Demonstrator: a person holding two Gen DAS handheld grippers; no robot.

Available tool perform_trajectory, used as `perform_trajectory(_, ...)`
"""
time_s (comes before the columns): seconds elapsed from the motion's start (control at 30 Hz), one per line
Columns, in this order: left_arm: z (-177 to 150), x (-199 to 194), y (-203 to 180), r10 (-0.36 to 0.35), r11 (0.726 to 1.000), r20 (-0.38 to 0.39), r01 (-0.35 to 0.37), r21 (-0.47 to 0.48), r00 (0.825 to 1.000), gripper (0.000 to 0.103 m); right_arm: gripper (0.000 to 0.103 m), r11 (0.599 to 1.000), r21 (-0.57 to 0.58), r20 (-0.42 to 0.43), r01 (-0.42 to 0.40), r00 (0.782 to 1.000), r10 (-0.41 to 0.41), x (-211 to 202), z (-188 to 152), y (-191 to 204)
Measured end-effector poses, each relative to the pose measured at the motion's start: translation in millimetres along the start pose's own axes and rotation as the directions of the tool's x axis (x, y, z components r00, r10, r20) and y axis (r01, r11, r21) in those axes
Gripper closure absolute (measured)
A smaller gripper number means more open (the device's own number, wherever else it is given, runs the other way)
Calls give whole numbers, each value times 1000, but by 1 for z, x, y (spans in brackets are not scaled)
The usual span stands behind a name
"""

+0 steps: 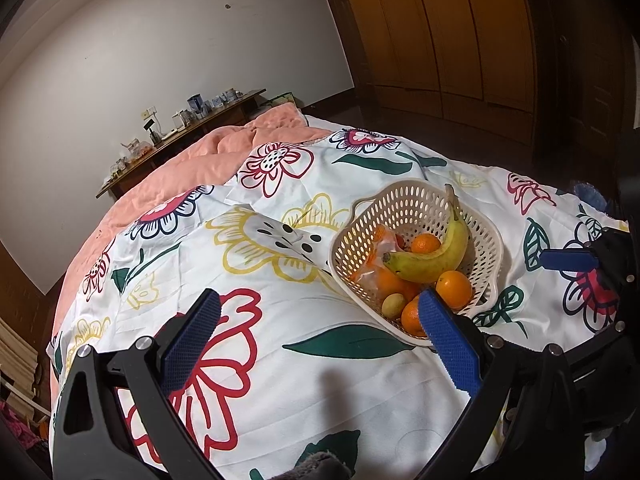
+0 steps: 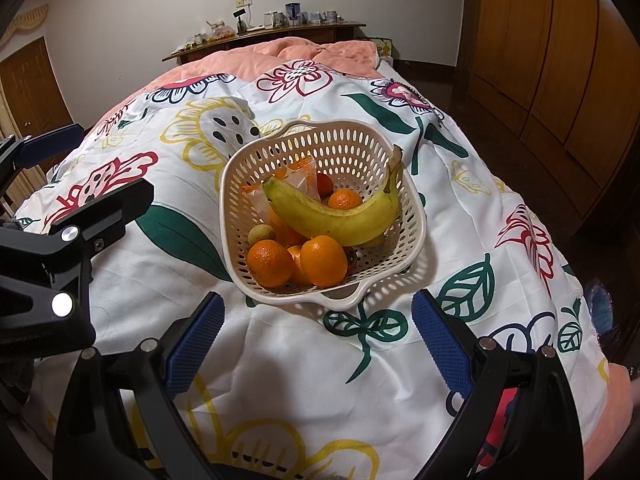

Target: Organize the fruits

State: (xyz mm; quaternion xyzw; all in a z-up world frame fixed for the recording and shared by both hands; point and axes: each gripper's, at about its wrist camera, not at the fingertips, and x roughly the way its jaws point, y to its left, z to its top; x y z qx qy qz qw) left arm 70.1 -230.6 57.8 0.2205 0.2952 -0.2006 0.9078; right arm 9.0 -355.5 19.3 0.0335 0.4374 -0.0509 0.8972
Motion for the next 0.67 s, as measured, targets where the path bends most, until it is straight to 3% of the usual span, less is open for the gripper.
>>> perform_trajectory(0.67,-9,-9,19,2,999,-18,-2,-48,1000,3,9,1000,5,15,-7,1000,7,-2,0,1)
